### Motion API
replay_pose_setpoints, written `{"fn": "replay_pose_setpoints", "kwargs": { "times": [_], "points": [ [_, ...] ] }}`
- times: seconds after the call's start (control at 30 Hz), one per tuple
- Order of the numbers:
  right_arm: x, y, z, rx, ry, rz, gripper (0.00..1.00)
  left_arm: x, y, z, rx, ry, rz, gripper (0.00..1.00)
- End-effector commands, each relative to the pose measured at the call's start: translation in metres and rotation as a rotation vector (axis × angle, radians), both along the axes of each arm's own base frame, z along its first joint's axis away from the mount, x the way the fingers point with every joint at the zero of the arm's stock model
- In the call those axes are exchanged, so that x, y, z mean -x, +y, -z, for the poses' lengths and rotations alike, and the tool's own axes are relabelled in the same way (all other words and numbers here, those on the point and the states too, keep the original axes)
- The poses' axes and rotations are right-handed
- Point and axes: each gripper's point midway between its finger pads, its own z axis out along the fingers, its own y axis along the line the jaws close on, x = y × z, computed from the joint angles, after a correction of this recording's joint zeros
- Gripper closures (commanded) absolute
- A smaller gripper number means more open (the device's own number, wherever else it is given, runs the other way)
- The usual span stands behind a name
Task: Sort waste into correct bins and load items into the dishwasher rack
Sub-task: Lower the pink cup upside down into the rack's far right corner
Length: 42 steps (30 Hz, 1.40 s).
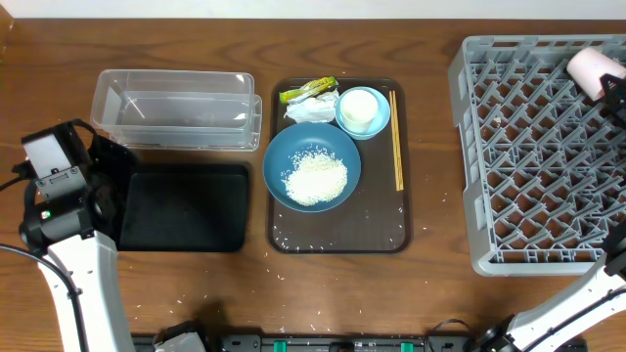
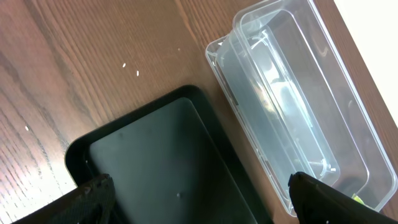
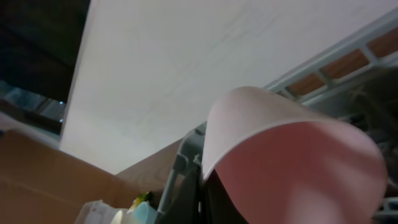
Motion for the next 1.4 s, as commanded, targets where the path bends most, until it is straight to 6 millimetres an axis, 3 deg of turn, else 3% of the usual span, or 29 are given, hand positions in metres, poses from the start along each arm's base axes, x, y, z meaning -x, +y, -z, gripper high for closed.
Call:
{"fn": "replay_pose_setpoints", "kwargs": {
  "times": [0.0,0.4,0.77,0.97,1.13,1.37],
  "points": [
    [0.006,-0.002,-0.001,-0.040,0.022,-0.011,0.99,0.000,0.004,-0.010,-0.018,-0.019,-0.018,0.08],
    [0.006,-0.010,0.025,-0.068,0.050,0.001,0.98,0.000,0.004,-0.010,-0.018,-0.019,-0.018,0.08],
    [0.008,-0.014,0.037,-0.077,0.055,0.001,0.96,0.000,0.004,-0.010,-0.018,-0.019,-0.018,0.08],
    [0.019,-0.028,0.018,-0.076,0.003,-0.004,0.89,0.000,0.004,-0.010,-0.018,-0.019,-0.018,0.08],
    [0.035,-0.033,-0.010,-0.045,-0.071,-0.043,0.74,0.000,0.004,-0.010,-0.018,-0.019,-0.018,0.08],
    [0.061,-0.046,-0.050,-0.043,-0.136,-0.016,0.74,0.000,0.004,-0.010,-0.018,-0.019,-0.018,0.08]
  ]
}}
